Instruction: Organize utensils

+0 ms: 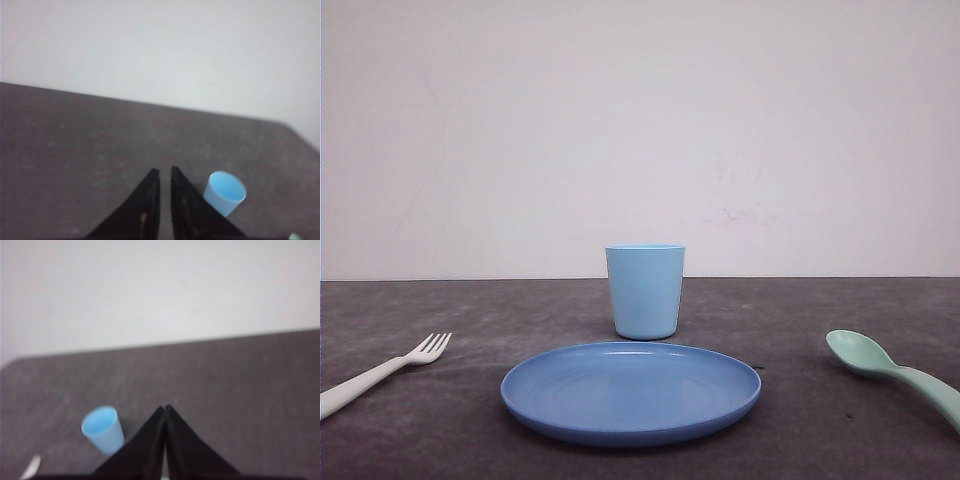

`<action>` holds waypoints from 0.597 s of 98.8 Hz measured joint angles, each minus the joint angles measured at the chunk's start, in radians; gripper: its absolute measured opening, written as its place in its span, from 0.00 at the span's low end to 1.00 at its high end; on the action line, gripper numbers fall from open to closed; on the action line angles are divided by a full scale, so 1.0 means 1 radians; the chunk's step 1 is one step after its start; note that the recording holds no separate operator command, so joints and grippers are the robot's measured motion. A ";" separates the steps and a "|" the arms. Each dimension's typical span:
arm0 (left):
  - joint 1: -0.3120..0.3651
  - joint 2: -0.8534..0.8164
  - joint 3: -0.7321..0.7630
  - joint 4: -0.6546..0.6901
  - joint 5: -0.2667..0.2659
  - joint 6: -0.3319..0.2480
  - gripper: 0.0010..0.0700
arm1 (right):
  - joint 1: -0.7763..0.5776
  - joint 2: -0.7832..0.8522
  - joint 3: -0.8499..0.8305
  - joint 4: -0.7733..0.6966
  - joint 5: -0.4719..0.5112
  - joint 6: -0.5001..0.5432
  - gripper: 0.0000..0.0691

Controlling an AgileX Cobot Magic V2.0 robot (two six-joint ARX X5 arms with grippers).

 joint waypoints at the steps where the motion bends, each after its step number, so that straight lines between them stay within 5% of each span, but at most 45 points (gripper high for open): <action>1: 0.000 0.010 0.009 -0.006 0.000 0.008 0.01 | 0.000 0.011 0.005 -0.007 0.000 -0.003 0.00; 31: -0.003 0.267 0.080 -0.130 -0.026 0.138 0.01 | 0.000 0.319 0.023 -0.139 0.069 -0.105 0.00; 59: -0.003 0.382 0.079 -0.159 -0.101 0.165 0.01 | 0.000 0.461 0.023 -0.158 0.103 -0.155 0.00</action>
